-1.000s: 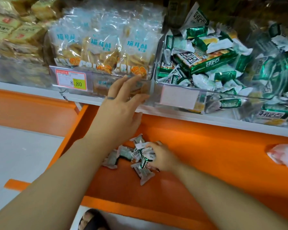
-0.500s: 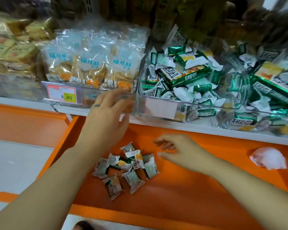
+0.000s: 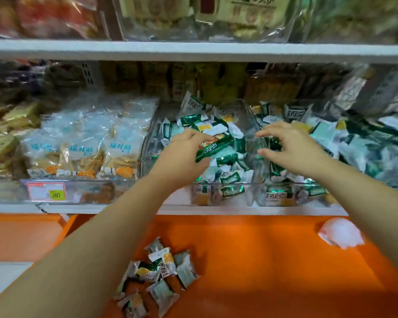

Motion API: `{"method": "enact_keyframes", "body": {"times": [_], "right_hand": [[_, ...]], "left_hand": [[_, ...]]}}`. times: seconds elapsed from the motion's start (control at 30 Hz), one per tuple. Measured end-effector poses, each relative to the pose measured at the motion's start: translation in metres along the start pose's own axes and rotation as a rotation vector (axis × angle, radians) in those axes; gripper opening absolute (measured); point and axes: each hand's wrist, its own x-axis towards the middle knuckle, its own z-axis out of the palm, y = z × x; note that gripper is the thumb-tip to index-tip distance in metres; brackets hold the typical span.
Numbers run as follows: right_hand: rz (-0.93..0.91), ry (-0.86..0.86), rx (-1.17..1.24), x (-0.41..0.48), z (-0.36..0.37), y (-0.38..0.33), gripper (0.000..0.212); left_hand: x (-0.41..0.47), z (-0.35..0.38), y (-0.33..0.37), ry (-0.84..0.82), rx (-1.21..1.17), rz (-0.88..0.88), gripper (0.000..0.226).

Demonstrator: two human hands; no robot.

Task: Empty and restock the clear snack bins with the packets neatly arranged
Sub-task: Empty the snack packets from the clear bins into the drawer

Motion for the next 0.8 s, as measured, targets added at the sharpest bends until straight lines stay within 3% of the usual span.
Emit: {"method": "enact_keyframes", "body": {"times": [0.17,0.3,0.5,0.67,0.8], "right_hand": [[0.043,-0.029,0.161,0.020,-0.007,0.011,0.034],[-0.007,0.008,0.125,0.035,-0.010,0.009,0.036],[-0.120,0.033,0.070,0.075,-0.006,-0.014,0.049],[-0.096,-0.256,-0.049,0.114,0.000,-0.026,0.087],[0.027,-0.439,-0.075,0.141,0.007,-0.031,0.096]], "left_hand": [[0.057,-0.002,-0.016,-0.034,0.049,-0.115,0.062],[0.087,-0.003,-0.028,-0.100,0.042,-0.240,0.072],[0.106,0.000,-0.041,-0.205,0.088,-0.218,0.084],[0.102,-0.002,-0.038,-0.268,0.086,-0.278,0.085],[0.100,-0.003,-0.041,-0.272,0.075,-0.256,0.084]]}}
